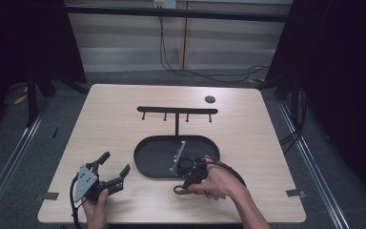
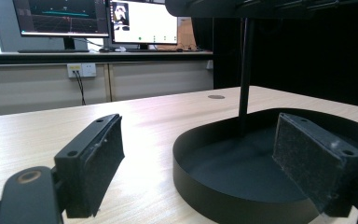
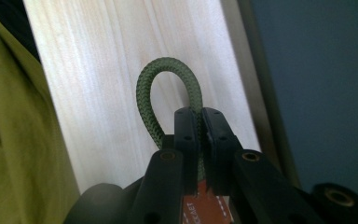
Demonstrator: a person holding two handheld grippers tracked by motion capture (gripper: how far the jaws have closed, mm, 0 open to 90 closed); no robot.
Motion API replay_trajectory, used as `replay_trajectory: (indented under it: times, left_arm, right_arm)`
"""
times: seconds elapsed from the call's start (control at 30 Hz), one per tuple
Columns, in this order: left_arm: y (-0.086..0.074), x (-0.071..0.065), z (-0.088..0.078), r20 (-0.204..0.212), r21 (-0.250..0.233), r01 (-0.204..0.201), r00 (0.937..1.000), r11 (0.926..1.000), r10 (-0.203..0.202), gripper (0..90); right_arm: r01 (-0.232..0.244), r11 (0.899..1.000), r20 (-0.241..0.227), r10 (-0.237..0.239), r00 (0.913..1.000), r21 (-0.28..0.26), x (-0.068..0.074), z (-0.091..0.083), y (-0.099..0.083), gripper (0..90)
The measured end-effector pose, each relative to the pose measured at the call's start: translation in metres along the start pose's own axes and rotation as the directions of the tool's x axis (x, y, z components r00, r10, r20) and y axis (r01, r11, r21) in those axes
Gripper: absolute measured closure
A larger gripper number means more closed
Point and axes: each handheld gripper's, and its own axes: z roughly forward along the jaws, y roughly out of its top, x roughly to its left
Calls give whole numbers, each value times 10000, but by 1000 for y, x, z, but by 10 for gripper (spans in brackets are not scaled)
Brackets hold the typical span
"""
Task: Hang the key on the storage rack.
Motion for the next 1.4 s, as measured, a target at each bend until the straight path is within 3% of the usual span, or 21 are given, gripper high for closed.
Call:
replay_trajectory:
  times: [0.33,0.53,0.63,0.77,0.8,1.1,1.2,1.4]
  left_arm:
    - [0,0,0,0,-2,1,10000,10000,-1,158]
    - [0,0,0,4,12,0,10000,10000,0,158]
    - [0,0,0,0,-2,2,10000,10000,-2,158]
    - [0,0,0,9,9,-7,10000,10000,7,158]
    - [0,0,0,5,8,2,10000,10000,-2,158]
    - [0,0,0,6,14,0,10000,10000,0,158]
    - [0,0,0,4,5,2,10000,10000,-2,158]
    - [0,0,0,6,11,-1,10000,10000,1,158]
  right_arm:
    - [-327,9982,-107,322,9994,-512,-5,-31,-6,852]
    - [-292,9985,-25,291,9996,-461,-7,-40,-5,852]
    - [-302,9985,60,306,9995,-458,-8,-46,-4,853]
    - [-256,9969,285,278,9992,-750,-9,-59,-4,853]
    - [-343,9944,297,375,9989,-998,-10,-69,-6,853]
    - [-341,9898,642,433,9970,-1380,-14,-95,-6,853]
    - [-269,9867,566,364,9977,-1604,-14,-103,-5,853]
    - [-117,9870,776,244,9967,-1601,-16,-114,4,853]
